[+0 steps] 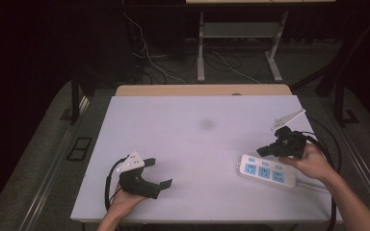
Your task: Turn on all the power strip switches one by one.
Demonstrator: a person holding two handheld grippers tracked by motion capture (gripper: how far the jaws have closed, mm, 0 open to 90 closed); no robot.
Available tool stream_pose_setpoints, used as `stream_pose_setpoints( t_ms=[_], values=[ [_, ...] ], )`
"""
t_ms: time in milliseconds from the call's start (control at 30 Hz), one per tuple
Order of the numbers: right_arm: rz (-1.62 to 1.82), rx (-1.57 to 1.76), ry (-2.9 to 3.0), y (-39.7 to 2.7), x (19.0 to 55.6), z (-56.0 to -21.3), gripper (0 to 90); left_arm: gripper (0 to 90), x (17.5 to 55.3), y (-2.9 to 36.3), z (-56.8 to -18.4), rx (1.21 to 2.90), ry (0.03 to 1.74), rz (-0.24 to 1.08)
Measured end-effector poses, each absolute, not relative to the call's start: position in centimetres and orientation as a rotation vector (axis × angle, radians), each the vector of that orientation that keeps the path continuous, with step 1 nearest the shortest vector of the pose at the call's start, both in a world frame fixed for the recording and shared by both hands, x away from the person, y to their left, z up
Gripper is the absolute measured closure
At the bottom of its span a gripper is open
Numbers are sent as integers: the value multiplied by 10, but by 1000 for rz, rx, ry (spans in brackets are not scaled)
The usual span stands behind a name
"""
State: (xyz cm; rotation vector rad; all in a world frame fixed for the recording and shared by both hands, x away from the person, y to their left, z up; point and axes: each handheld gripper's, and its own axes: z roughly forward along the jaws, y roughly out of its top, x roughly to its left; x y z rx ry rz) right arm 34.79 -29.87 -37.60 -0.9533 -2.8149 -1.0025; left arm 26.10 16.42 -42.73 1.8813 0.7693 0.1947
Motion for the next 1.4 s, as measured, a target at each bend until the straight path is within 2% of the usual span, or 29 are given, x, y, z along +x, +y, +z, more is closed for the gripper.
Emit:
stream_pose_setpoints(
  t_ms=[1400],
  values=[
    [-953,-932,-2787,-284,360,-408,900,0,261,164,-427,1886,769,198]
  ],
)
